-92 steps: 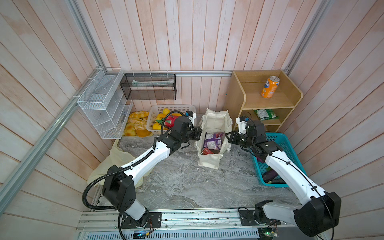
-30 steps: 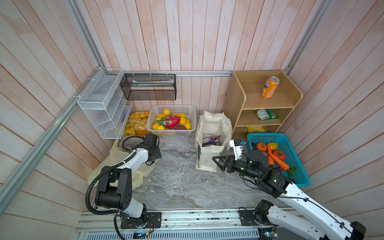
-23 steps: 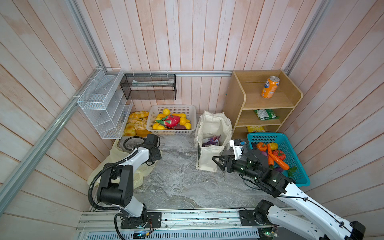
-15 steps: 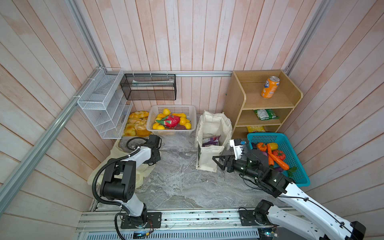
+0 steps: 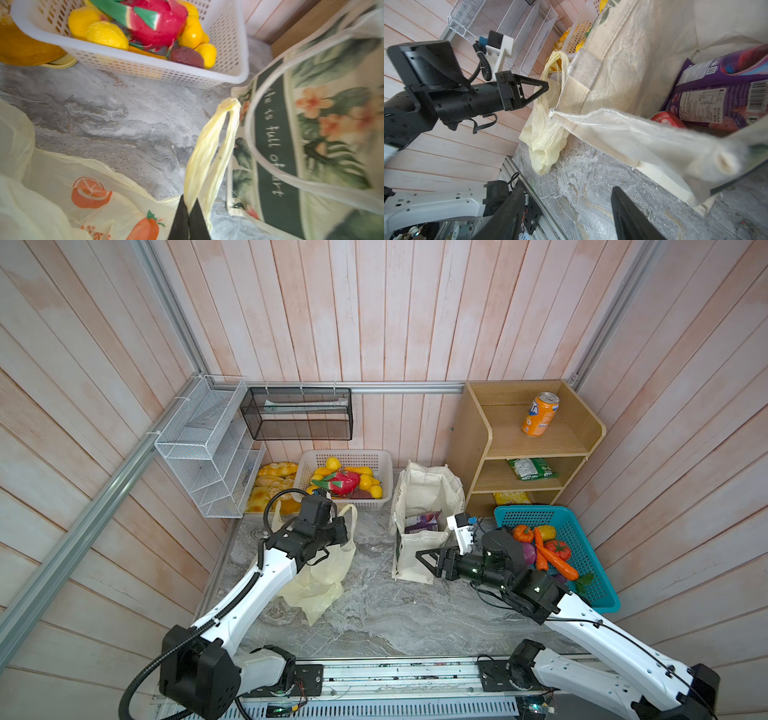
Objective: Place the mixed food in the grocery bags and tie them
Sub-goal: 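Grasp the yellow bag's handle with the left gripper and lift it, then grasp the yellow bag's other handle with the right gripper while the left holds it up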
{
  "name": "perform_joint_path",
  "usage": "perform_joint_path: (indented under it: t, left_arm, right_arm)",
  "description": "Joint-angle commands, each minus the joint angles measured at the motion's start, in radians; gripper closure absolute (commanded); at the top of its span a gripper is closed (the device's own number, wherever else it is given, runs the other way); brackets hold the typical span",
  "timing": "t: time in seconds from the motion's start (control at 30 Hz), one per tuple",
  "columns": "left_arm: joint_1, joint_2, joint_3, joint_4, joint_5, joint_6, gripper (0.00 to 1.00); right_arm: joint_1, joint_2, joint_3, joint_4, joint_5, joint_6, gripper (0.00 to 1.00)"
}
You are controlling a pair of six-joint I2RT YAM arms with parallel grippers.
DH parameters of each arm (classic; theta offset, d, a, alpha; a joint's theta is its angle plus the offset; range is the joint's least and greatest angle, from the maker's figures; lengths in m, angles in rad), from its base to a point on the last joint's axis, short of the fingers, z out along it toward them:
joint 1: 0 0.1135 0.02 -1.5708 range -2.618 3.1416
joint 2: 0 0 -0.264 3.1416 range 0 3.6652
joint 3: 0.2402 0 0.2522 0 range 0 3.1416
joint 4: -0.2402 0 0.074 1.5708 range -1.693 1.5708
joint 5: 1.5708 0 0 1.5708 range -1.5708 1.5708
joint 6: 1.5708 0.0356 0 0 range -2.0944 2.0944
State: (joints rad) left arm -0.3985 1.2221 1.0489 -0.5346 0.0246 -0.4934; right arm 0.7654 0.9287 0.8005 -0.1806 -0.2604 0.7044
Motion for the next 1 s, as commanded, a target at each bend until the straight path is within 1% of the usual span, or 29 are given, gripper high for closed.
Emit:
perform_joint_path:
  t: [0.0, 0.17, 0.3, 0.5, 0.73, 0.87, 0.97]
  left_arm:
    - [-0.007, -0.070, -0.040, 0.031, 0.064, -0.054, 1.00]
    - [-0.007, -0.181, -0.097, 0.070, 0.122, -0.102, 1.00]
    - [-0.011, -0.236, -0.105, 0.101, 0.163, -0.129, 1.00]
    - [-0.015, -0.250, -0.080, 0.129, 0.208, -0.137, 1.00]
    - [-0.020, -0.251, -0.066, 0.161, 0.235, -0.145, 1.00]
    - [-0.020, -0.252, -0.069, 0.177, 0.254, -0.155, 1.00]
    - [-0.022, -0.256, -0.081, 0.185, 0.264, -0.159, 1.00]
  right_arm:
    - [0.022, 0.044, 0.043, 0.067, -0.032, -0.010, 0.32]
    - [0.059, 0.143, 0.086, 0.116, -0.024, -0.005, 0.32]
    - [0.090, 0.241, 0.141, 0.142, -0.011, -0.012, 0.32]
    - [0.126, 0.358, 0.217, 0.156, 0.008, -0.012, 0.32]
    - [0.125, 0.470, 0.297, 0.164, 0.019, -0.029, 0.32]
    - [0.126, 0.563, 0.357, 0.174, 0.007, -0.046, 0.32]
    - [0.124, 0.638, 0.414, 0.159, 0.031, -0.074, 0.32]
